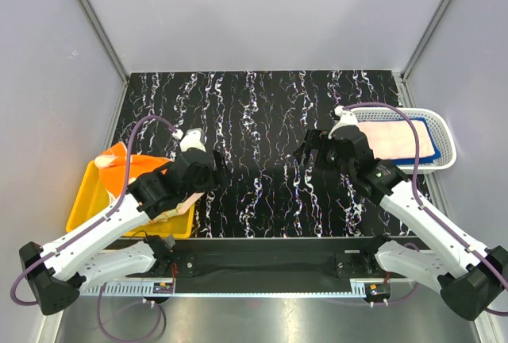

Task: Fold and stack the towels
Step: Grab crumpled towel

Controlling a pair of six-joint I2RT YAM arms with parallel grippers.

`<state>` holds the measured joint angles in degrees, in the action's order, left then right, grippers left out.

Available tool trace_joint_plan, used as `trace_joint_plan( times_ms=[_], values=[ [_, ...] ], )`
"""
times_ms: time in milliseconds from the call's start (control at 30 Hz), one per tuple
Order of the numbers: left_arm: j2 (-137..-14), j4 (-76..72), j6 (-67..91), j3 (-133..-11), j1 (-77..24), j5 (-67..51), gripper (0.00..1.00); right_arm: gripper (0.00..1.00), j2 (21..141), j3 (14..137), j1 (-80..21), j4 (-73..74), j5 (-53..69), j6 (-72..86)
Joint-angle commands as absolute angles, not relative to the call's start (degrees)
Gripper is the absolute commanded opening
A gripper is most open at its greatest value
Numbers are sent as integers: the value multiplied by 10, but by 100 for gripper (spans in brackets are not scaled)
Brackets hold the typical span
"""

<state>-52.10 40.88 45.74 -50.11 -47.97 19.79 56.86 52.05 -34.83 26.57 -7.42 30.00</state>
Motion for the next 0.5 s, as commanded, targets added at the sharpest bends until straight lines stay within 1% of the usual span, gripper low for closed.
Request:
trace_joint_plan(
  times_ms=[0,67,167,267,300,367,400,433,467],
  values=[
    [-511,398,466,-502,-476,207,82,100,567,532,-352,259,-71,294],
    [-512,410,482,-511,-473,227,82,100,569,533,-351,262,-69,291],
    [-525,468,524,-535,-451,274,83,100,575,539,-352,271,-65,286],
    [-534,532,548,-557,-377,292,82,100,587,548,-352,277,-54,281],
    [-533,548,549,-556,-325,292,82,100,590,549,-351,279,-45,281],
    [-527,555,548,-547,-267,285,82,100,600,551,-351,276,-22,281],
    [-526,555,548,-544,-212,282,82,100,607,552,-351,275,-15,282],
    [-523,552,541,-534,-187,283,82,100,609,554,-352,273,-8,285],
    [-525,549,541,-529,-142,281,82,100,612,555,-351,272,-1,285]
  ],
)
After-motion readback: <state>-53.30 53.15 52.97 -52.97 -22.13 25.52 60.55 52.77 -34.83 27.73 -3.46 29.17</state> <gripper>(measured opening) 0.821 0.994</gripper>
